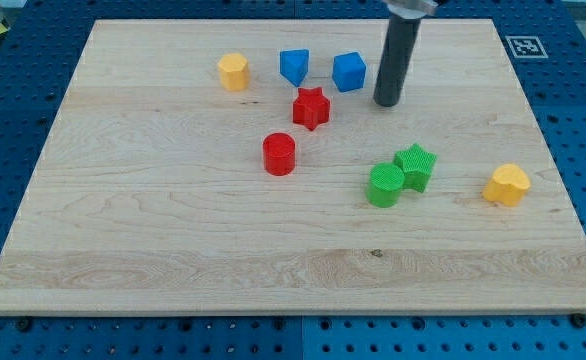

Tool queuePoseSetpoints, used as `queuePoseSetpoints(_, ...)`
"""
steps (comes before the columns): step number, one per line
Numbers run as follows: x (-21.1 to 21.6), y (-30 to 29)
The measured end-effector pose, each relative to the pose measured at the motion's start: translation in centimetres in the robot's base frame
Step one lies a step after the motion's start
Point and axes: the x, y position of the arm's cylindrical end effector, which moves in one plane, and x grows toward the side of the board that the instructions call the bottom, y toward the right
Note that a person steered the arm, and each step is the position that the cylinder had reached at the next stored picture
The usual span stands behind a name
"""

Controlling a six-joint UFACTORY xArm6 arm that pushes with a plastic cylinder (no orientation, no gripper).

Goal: Move blue cube slightly up and left

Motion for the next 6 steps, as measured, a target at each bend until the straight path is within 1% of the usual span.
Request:
queuePoseSetpoints(1,-1.2,-1.8)
queuePoseSetpoints(3,-6.1,-2.1)
queuePoseSetpoints(4,-7.9,-2.9)
queuePoseSetpoints(5,-8.9,-3.8)
queuePoseSetpoints(6,-6.3,-3.5)
